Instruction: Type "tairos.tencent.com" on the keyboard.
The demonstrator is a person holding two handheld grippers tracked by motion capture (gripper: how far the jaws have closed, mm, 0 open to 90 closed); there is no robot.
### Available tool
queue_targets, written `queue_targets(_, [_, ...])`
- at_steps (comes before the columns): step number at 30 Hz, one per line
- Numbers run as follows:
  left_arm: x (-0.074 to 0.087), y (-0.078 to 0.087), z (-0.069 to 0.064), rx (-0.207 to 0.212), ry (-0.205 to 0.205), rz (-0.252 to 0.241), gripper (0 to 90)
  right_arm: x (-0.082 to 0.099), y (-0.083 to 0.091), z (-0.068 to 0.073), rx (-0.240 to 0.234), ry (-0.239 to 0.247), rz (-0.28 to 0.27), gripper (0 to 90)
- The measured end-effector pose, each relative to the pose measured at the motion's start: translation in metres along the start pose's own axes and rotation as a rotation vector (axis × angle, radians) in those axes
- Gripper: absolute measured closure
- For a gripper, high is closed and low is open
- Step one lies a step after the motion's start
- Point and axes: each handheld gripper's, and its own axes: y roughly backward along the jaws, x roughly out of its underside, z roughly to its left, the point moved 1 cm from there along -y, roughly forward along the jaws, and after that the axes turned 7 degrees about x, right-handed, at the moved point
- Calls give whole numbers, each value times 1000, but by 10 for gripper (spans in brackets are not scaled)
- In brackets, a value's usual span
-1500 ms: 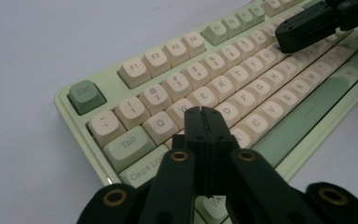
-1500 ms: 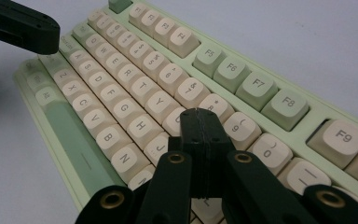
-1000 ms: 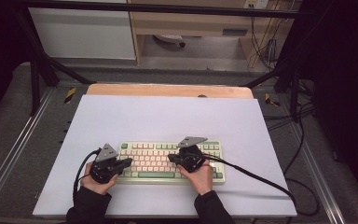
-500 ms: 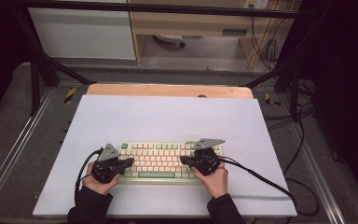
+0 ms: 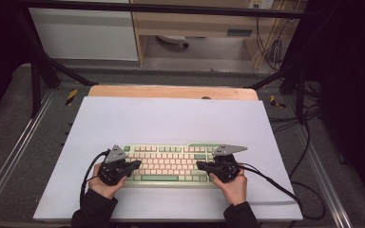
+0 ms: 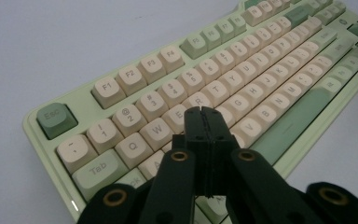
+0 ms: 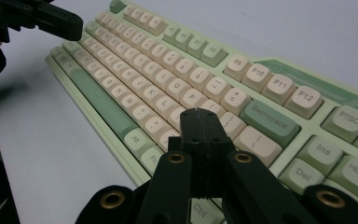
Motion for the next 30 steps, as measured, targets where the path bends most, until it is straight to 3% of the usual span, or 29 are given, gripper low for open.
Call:
queue_targets(14, [-18,-20,-2,-1,2,3,899,17,8,-11,4,-25,4,900])
queue_targets(30, [-17,-35,2,-18,-10,30,899,21,9,-11,0,-18,-4,900])
